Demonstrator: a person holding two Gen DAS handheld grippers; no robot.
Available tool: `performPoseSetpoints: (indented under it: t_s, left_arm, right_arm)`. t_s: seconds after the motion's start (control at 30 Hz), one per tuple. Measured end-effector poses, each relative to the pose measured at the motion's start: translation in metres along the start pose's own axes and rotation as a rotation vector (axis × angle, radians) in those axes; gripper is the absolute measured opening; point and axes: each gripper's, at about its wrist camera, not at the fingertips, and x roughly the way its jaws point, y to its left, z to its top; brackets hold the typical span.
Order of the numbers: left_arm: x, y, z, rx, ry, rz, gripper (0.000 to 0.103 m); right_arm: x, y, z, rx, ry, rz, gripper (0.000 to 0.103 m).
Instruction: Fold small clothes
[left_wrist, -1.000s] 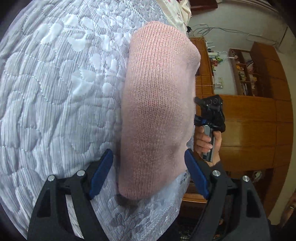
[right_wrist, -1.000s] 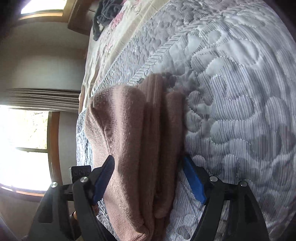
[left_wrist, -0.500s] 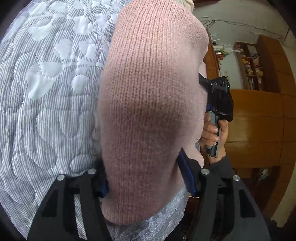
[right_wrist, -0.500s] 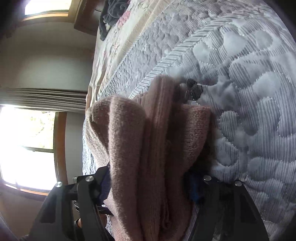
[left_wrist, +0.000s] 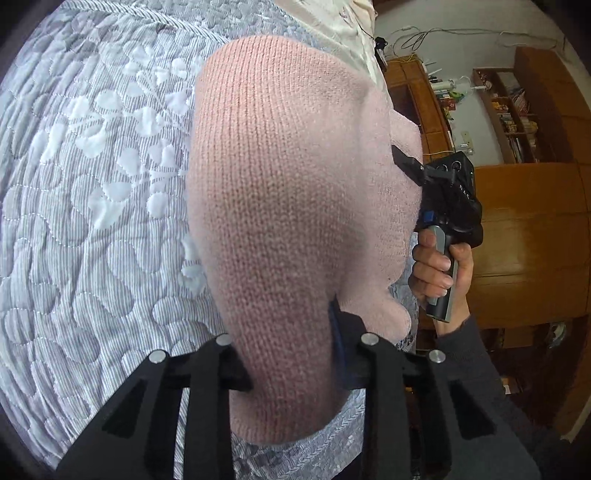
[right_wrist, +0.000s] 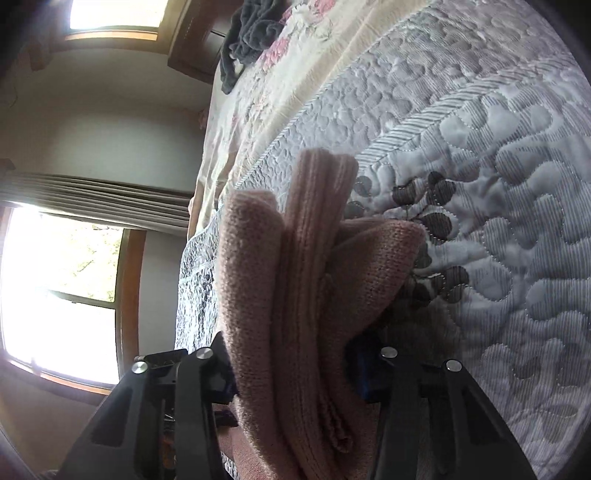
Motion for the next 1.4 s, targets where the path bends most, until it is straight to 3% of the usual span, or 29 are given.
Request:
performPoseSetpoints:
  t_s: [0.3, 0.6, 0.73, 0.83, 0.93, 1.0, 1.13, 1.2, 1.23, 1.3, 1.37, 1.4]
  left_arm:
    - [-0.067, 0.000, -0.039, 0.030, -0.032, 0.033, 0.027]
    - [-0.138, 0.042, -0.124, -0.040, -0.078, 0.096, 0.027]
    - [-0.152, 0.074, -0.166, -0.095, -0.092, 0.100, 0.027]
    - [-0.140, 0.098, -0.183, -0.152, -0.081, 0.122, 0.028]
    - [-0.128, 0.113, -0.185, -0.203, -0.098, 0.113, 0.041]
    - [-0.133, 0.108, -0.183, -0.191, -0.106, 0.129, 0.044]
    - [-0.176, 0.080, -0.180, -0.122, -0.166, 0.304, 0.049]
    - [-0.209, 0.066, -0.176, -0.090, -0.249, 0.297, 0.049]
    - [-0.220, 0.059, -0.170, -0.074, -0.281, 0.267, 0.049]
    - [-0.227, 0.043, -0.149, -0.023, -0.302, 0.190, 0.049]
    - [-0.214, 0.032, -0.118, -0.009, -0.286, 0.071, 0.048]
    - [-0.200, 0.024, -0.105, 0.001, -0.275, 0.048, 0.046]
  right_arm:
    - [0.022, 0.047, -0.038, -0.008, 0.034, 0.065, 0.046]
    - [0.105, 0.078, -0.118, 0.007, 0.162, 0.122, 0.046]
    - [0.138, 0.084, -0.150, 0.002, 0.220, 0.133, 0.046]
    - [0.152, 0.072, -0.166, 0.014, 0.250, 0.073, 0.047]
    - [0.148, 0.056, -0.166, 0.060, 0.254, 0.041, 0.055]
    - [0.136, 0.063, -0.164, 0.044, 0.241, -0.018, 0.060]
    - [0.093, 0.093, -0.167, -0.078, 0.154, -0.126, 0.066]
    - [0.080, 0.110, -0.172, -0.126, 0.122, -0.144, 0.066]
    - [0.078, 0.117, -0.175, -0.145, 0.112, -0.156, 0.065]
    - [0.085, 0.124, -0.179, -0.164, 0.108, -0.205, 0.051]
    - [0.098, 0.124, -0.180, -0.179, 0.119, -0.267, 0.025]
    - [0.102, 0.126, -0.181, -0.187, 0.115, -0.295, 0.021]
